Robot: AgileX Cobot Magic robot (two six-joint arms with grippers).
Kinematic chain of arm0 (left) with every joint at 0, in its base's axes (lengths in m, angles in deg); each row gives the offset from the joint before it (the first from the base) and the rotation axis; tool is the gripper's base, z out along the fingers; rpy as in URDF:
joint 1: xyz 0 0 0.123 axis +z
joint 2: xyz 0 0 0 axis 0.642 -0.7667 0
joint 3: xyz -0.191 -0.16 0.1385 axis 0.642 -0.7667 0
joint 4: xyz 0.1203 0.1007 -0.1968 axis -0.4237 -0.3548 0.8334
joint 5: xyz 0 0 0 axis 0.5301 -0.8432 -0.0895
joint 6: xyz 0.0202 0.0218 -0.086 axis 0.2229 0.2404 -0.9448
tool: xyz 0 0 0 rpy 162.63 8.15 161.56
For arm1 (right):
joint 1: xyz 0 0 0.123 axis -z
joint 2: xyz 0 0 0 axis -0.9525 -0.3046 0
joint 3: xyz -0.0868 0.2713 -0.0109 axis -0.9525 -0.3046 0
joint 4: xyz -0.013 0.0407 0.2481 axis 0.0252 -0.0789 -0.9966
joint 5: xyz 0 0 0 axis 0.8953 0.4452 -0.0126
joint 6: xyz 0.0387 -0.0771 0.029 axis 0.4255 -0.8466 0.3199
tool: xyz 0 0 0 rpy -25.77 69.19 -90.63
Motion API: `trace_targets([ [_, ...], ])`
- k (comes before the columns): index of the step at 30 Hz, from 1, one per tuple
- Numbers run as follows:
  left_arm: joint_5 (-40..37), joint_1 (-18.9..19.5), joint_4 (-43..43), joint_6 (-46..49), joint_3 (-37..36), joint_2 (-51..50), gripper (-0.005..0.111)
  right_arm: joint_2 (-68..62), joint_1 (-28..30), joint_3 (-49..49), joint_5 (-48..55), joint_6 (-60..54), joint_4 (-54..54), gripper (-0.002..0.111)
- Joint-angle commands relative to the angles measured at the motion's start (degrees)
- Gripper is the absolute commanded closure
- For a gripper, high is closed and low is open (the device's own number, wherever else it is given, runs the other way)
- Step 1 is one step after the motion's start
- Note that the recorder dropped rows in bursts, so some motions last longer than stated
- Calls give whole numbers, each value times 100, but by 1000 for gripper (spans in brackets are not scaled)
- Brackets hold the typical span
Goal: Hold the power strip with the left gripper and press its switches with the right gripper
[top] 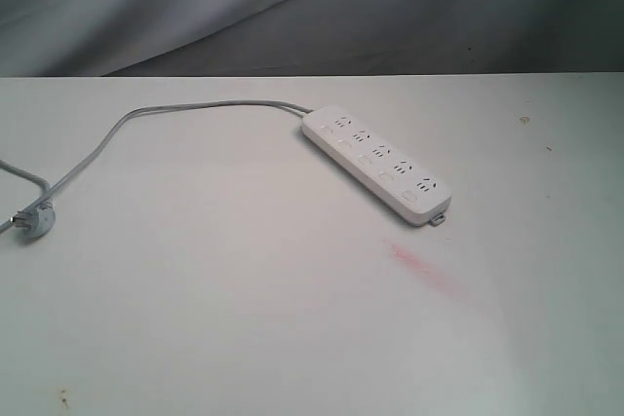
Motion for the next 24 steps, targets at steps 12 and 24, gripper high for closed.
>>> trace_targets([
  [12,59,17,45,6,-28,25,107,34,239,-20,-35,-168,496,108],
  [24,59,17,45,6,-28,25,107,34,239,-20,-25,319,1253,108],
])
